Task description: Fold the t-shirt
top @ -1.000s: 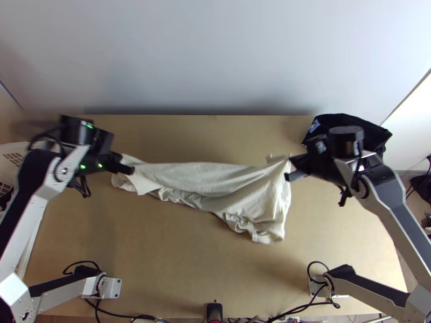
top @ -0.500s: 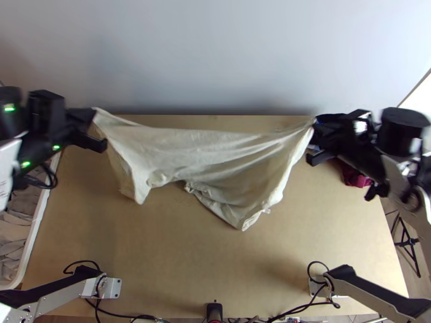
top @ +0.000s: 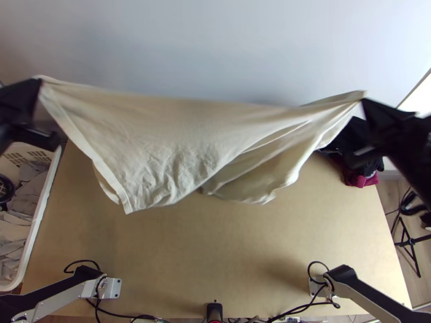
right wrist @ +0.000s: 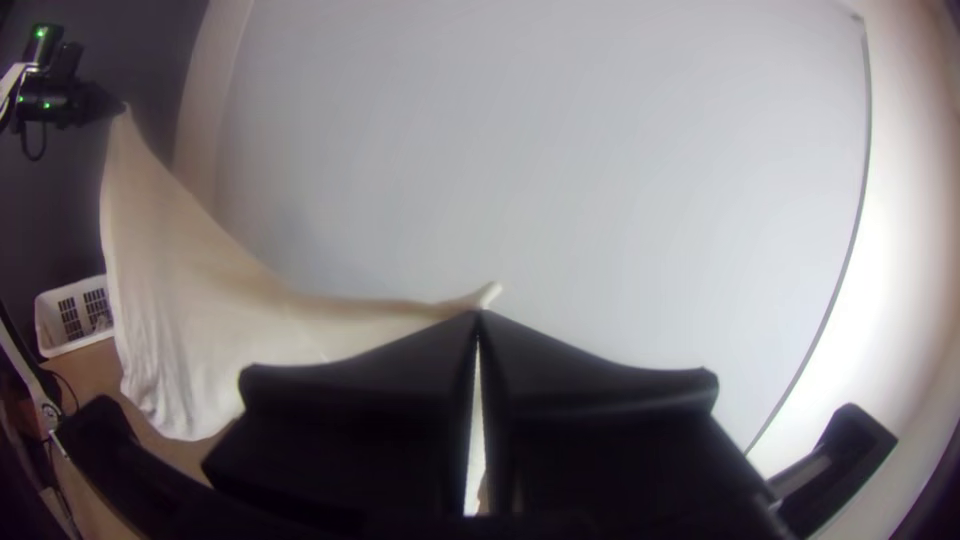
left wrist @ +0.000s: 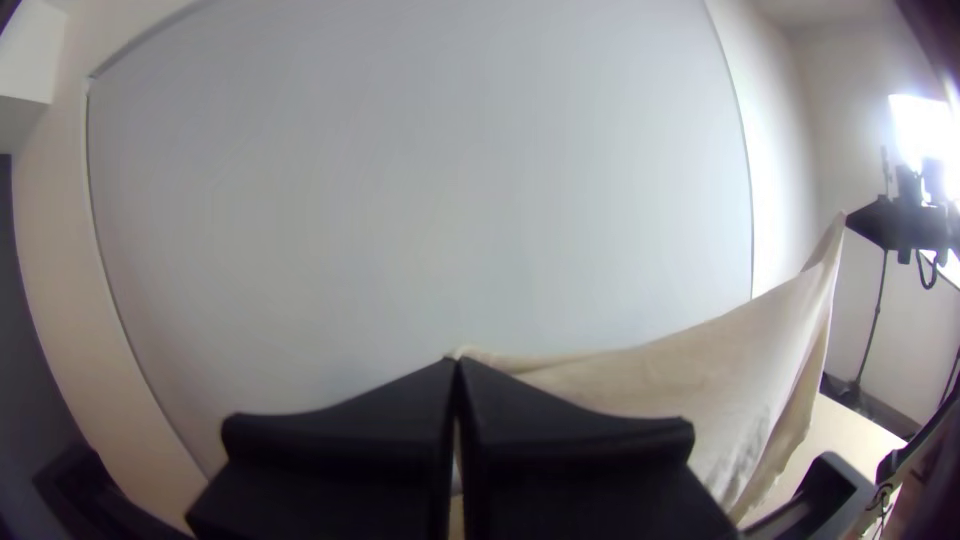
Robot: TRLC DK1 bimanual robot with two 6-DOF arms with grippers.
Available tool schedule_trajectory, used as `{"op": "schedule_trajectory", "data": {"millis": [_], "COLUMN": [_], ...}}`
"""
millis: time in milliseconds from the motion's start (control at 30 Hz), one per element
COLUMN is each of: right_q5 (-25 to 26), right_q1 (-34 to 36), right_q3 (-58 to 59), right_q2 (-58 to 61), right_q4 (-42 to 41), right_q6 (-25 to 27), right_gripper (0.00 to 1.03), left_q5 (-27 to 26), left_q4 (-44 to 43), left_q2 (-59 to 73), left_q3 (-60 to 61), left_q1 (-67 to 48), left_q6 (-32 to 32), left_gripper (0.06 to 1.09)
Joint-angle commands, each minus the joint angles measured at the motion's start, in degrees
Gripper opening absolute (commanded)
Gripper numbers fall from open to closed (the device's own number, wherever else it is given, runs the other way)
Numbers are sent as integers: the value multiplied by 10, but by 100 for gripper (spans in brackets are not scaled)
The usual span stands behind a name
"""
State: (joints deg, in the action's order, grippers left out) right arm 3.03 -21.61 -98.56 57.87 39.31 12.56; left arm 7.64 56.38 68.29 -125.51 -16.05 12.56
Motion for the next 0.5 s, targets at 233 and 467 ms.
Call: {"op": "schedule_trajectory", "data": {"millis": [233,467], "right_q5": [25,24], "right_q1": [-1,3], "right_q3": [-11,-29], "right_q2": [-101,-144], "right_q4": [-87,-67], "right_q6": [62,72], "right_gripper": [3,3], "left_q5": [25,24], "left_q4": [-67,-48], "left_q2": [-47,-71], "left_q3": [-40,-42], "left_q1": [-2,-2], "left_q6": [4,-5], "left_gripper": [9,9]}}
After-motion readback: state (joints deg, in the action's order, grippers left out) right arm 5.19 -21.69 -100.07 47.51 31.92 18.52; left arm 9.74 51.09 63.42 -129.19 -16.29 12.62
